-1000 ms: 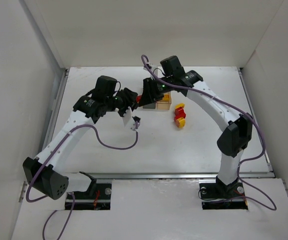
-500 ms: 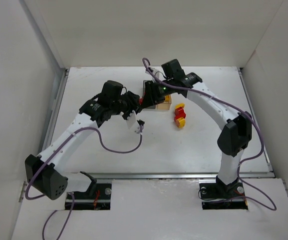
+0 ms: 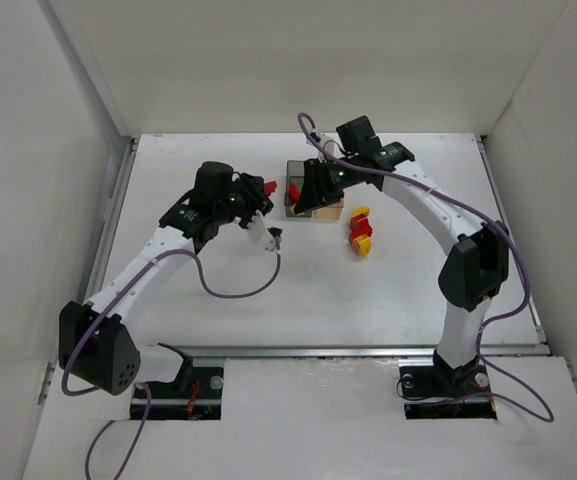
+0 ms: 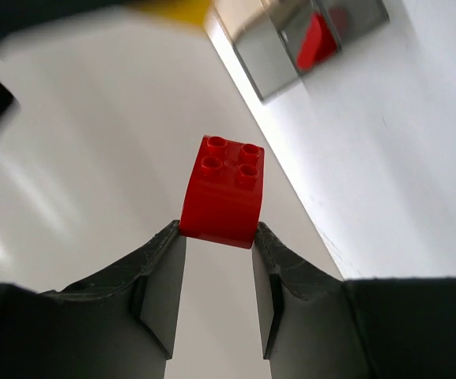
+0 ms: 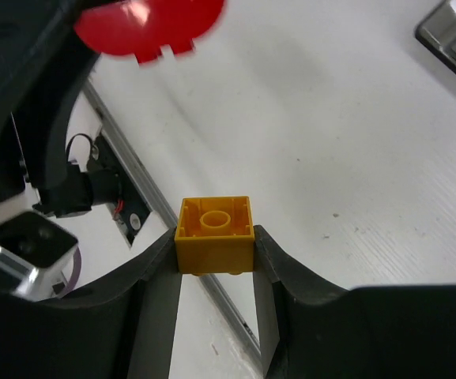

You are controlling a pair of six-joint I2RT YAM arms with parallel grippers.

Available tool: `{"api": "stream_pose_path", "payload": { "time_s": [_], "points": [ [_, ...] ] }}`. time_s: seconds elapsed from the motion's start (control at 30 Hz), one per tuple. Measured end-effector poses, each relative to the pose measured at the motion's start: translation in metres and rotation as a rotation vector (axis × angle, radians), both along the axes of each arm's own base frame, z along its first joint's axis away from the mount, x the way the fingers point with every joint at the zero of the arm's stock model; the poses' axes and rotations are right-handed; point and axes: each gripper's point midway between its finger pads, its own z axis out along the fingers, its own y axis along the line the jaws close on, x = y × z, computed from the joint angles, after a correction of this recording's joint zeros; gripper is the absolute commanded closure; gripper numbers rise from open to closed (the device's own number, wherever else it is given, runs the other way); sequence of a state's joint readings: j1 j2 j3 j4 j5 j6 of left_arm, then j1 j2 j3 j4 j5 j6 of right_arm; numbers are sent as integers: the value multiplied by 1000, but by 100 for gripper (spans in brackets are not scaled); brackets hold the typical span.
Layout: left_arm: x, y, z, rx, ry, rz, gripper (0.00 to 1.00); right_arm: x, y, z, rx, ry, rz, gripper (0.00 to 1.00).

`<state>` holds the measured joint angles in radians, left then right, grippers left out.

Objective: Sort the legos into containers by color

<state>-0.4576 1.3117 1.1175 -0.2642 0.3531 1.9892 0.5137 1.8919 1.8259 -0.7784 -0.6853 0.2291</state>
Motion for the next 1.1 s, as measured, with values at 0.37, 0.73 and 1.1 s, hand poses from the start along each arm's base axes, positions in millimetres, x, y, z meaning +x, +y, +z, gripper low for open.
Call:
{"api": "stream_pose_path", "payload": {
  "time_s": [0.37, 0.73, 1.1],
  "points": [
    [20, 21, -8, -1, -9, 95, 100, 14, -30, -11, -44, 34, -65, 100],
    [145, -27, -12, -716, 680, 630, 100, 96, -136, -25, -144, -16, -474, 100],
    [120, -35, -116, -1144, 1468, 1158, 100, 98, -138, -29, -161, -33, -496, 100]
  ]
}}
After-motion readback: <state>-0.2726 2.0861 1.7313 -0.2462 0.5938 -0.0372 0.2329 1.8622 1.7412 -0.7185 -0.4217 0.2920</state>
